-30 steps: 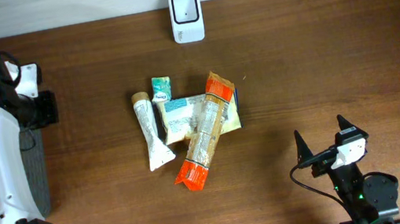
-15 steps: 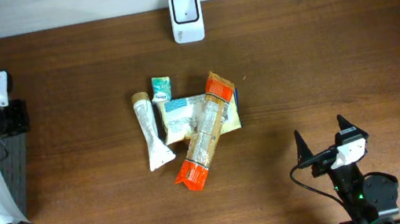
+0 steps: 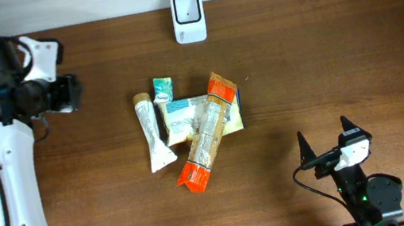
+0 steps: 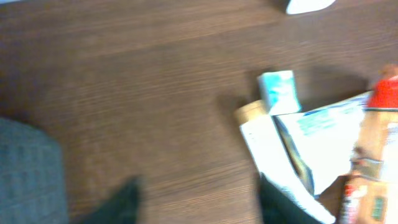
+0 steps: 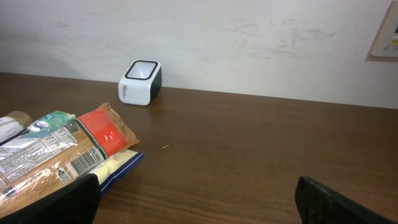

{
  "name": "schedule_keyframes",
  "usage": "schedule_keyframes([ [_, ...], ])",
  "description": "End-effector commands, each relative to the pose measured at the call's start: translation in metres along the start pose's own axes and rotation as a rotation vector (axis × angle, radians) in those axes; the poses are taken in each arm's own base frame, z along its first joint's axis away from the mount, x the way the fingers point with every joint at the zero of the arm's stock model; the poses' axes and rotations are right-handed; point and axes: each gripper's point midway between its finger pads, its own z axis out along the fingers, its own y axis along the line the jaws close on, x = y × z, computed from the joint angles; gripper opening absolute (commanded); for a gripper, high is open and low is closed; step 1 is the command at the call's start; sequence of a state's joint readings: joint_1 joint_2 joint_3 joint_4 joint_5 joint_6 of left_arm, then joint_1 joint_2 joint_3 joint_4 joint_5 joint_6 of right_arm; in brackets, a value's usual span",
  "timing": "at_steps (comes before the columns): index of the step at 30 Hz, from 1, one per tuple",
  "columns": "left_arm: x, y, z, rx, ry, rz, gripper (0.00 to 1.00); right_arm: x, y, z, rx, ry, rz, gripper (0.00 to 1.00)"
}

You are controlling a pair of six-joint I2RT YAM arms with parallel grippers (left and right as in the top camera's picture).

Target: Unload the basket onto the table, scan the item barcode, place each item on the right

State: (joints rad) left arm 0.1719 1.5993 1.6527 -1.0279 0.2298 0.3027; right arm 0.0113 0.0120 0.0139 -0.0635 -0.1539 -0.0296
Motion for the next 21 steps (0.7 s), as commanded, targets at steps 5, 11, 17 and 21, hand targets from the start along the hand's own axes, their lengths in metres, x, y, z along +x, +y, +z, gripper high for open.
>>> schedule_keyframes([
  [5, 0.001, 0.022, -0.016, -0.136, -0.008, -0.108, 0.99, 0.003, 0.001, 0.000, 0.000, 0.004, 0.005, 0.99],
  [11, 0.004, 0.026, -0.017, -0.141, 0.000, -0.081, 0.99, 0.003, 0.001, 0.000, 0.000, 0.004, 0.005, 0.99],
  [17, 0.004, 0.026, -0.017, -0.140, 0.001, -0.082, 0.99, 0.003, 0.001, 0.000, 0.000, 0.004, 0.005, 0.99],
  [21, 0.004, 0.026, -0.017, -0.140, 0.001, -0.082, 0.99, 0.003, 0.001, 0.000, 0.000, 0.004, 0.005, 0.99],
])
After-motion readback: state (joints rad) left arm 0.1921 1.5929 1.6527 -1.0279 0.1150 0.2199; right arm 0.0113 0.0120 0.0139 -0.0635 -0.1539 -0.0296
